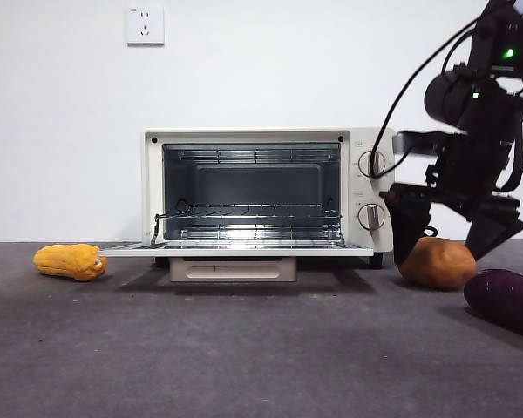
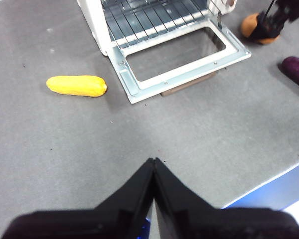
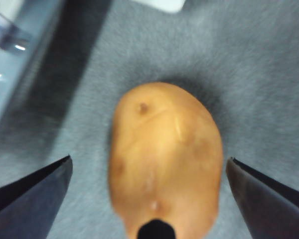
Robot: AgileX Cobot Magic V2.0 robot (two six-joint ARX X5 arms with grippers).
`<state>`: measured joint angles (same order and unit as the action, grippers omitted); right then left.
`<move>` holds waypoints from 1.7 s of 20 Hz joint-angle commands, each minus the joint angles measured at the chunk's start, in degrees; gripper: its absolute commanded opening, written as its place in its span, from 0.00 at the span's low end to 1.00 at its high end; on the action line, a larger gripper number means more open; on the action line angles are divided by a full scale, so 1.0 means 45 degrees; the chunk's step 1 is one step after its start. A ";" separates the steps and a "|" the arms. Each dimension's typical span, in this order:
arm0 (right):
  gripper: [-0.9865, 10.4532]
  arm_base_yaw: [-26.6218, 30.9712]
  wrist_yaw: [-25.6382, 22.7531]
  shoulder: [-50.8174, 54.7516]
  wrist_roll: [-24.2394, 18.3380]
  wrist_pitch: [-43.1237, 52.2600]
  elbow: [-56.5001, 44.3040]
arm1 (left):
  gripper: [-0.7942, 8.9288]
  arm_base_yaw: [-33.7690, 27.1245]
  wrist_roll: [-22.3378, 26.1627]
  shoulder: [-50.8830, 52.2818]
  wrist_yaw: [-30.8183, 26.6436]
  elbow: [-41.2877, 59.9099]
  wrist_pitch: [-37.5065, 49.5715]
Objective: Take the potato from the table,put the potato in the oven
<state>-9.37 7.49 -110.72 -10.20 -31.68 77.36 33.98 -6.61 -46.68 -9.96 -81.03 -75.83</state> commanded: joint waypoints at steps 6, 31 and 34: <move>0.20 -0.0097 -0.0010 -0.0301 0.0029 -0.0340 0.0005 | 0.08 0.0019 -0.0117 -0.0024 -0.0049 0.0034 0.0058; 0.14 -0.5357 0.0559 0.2409 0.5591 0.1627 0.1948 | 0.08 0.0019 -0.0019 -0.0044 -0.0039 0.0034 0.0053; 0.08 -0.5333 0.0539 0.1506 0.5940 0.2239 0.2181 | 0.08 0.0019 0.0194 -0.0044 -0.0039 0.0039 0.0053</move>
<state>-33.32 10.07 -103.00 15.31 -21.80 87.11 33.98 -6.46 -47.03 -9.96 -81.03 -75.83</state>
